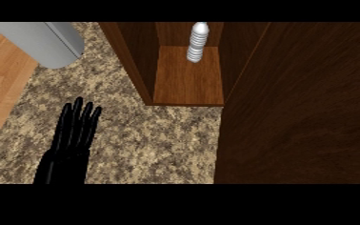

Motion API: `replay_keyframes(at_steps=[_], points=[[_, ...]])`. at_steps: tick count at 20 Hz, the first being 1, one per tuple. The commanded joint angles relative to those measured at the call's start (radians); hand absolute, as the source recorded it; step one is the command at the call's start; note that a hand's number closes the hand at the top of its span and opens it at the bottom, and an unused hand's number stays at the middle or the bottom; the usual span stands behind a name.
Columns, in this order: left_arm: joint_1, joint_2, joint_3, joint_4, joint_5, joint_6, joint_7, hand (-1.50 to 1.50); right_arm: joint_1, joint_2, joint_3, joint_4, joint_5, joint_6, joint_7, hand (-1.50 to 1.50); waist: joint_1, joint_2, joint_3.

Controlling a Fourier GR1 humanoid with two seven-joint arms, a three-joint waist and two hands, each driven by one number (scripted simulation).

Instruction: Pick up the bottled water, place it into the cabinet and close the cabinet

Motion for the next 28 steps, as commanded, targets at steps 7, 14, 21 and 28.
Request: replay_keyframes(at_steps=[7,14,21,28], points=[[0.077,0.061,0.077,-0.054,0.057,-0.063,-0.01,-1.5,-0.265,0.11,0.271,-0.064,0.217,-0.067,0.233,1.5,0.021,-0.005,-0.004],[0.136,0.102,0.12,-0.063,0.092,-0.128,-0.028,-1.5,-0.474,0.167,0.298,0.004,0.213,-0.171,0.346,1.5,0.028,0.0,-0.004],[0.149,0.122,0.143,-0.054,0.11,-0.184,-0.045,-1.5,-0.631,0.165,0.295,0.097,0.201,-0.23,0.38,1.5,0.031,0.004,-0.005],[0.147,0.127,0.174,-0.043,0.121,-0.203,-0.06,-1.5,-0.685,0.163,0.282,0.12,0.169,-0.219,0.403,1.5,0.041,0.009,-0.007]])
